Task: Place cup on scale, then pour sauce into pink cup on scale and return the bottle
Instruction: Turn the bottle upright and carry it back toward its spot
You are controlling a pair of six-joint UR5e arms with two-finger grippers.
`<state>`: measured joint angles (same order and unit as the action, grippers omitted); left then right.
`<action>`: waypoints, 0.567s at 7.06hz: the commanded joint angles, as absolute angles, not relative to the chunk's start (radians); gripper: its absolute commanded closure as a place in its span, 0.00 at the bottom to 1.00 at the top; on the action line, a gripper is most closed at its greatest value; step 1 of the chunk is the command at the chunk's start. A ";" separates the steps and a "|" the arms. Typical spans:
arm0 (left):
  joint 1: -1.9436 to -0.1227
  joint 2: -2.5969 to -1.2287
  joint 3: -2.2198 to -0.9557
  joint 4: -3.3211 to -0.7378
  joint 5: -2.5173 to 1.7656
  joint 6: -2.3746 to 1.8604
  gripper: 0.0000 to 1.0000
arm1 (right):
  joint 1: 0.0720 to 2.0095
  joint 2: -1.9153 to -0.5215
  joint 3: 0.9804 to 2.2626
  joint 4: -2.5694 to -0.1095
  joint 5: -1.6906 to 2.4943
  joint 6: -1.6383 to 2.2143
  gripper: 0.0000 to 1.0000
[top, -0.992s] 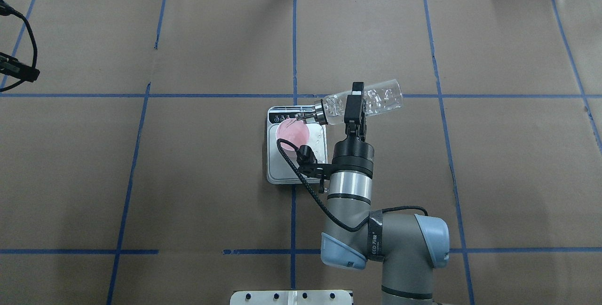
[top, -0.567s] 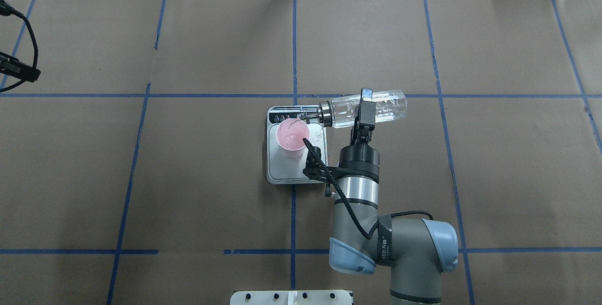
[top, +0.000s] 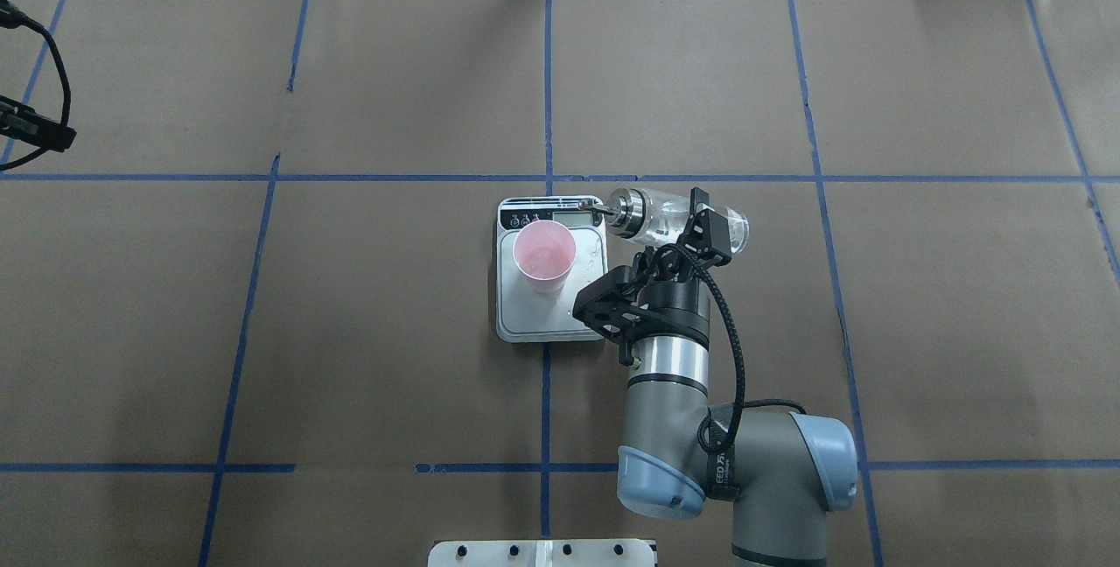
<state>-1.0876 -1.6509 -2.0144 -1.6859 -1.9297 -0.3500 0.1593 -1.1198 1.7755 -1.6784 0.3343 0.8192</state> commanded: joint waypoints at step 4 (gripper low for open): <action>-1.086 -1.655 -2.014 -1.686 -1.931 -0.388 0.29 | 0.167 -1.214 1.784 -1.143 0.453 1.207 1.00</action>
<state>-1.0861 -1.6550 -2.0163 -1.6858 -1.9311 -0.3864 0.1636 -1.1634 1.7849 -1.3084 0.4383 1.1913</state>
